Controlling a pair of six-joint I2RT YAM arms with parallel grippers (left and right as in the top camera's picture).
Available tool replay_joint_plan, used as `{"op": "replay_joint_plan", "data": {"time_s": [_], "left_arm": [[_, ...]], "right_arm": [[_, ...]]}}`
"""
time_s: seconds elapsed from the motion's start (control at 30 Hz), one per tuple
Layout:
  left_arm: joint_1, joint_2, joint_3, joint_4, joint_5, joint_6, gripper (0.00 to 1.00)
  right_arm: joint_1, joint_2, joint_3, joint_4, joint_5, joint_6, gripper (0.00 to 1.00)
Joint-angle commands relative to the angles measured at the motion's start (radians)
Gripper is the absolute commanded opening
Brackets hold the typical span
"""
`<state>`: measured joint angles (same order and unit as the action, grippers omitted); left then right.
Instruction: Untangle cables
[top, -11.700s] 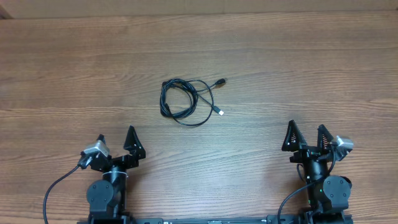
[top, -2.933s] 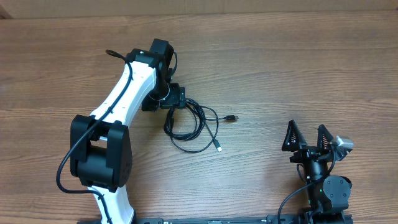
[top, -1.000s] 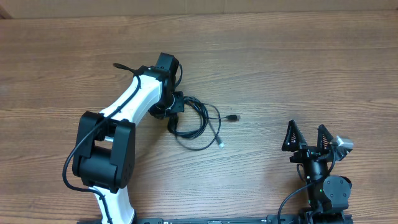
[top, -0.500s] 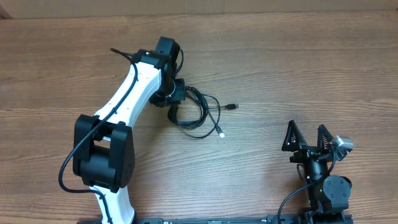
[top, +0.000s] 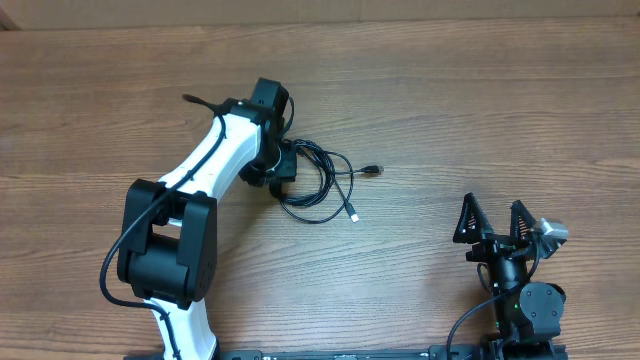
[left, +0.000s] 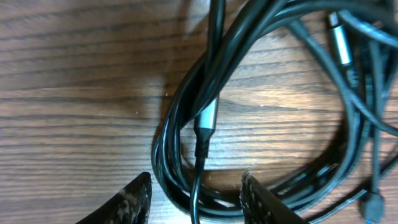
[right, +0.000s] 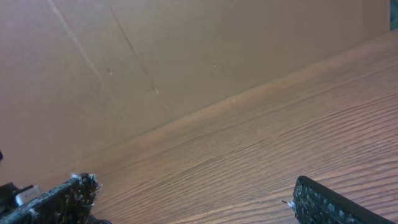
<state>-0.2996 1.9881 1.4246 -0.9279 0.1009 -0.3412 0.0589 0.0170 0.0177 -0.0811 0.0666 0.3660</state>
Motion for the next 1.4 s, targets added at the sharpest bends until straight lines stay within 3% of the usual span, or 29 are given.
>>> {"op": "replay_joint_plan", "data": {"time_s": [0.0,0.23,0.53,0.7,0.77,0.8,1.13,1.37], "left_arm": [[0.004,0.002,-0.031,0.021,0.002,0.003,0.42],[0.000,0.002,-0.031,0.037,0.076,-0.009,0.25],[-0.041,0.002,-0.101,0.091,-0.033,-0.090,0.27],[-0.046,0.001,-0.105,0.119,-0.030,-0.090,0.16],[-0.046,0.001,-0.092,0.117,-0.029,-0.088,0.04],[-0.046,0.000,-0.082,0.114,-0.029,-0.078,0.04],[-0.049,-0.006,0.150,-0.133,0.015,-0.021,0.04],[-0.065,-0.005,0.129,-0.262,0.137,-0.025,0.04]], "right_arm": [[-0.004,-0.003,-0.009,0.004,-0.001,0.005,1.00],[-0.004,-0.003,-0.009,0.004,-0.001,0.005,1.00],[-0.004,-0.003,-0.009,0.004,-0.001,0.004,1.00],[-0.004,-0.003,-0.009,0.004,-0.001,0.005,1.00],[-0.004,-0.003,-0.009,0.004,-0.001,0.005,1.00],[-0.004,-0.003,-0.009,0.004,-0.001,0.005,1.00],[-0.004,-0.003,-0.009,0.004,-0.001,0.005,1.00],[-0.004,-0.003,-0.009,0.004,-0.001,0.005,1.00]]}}
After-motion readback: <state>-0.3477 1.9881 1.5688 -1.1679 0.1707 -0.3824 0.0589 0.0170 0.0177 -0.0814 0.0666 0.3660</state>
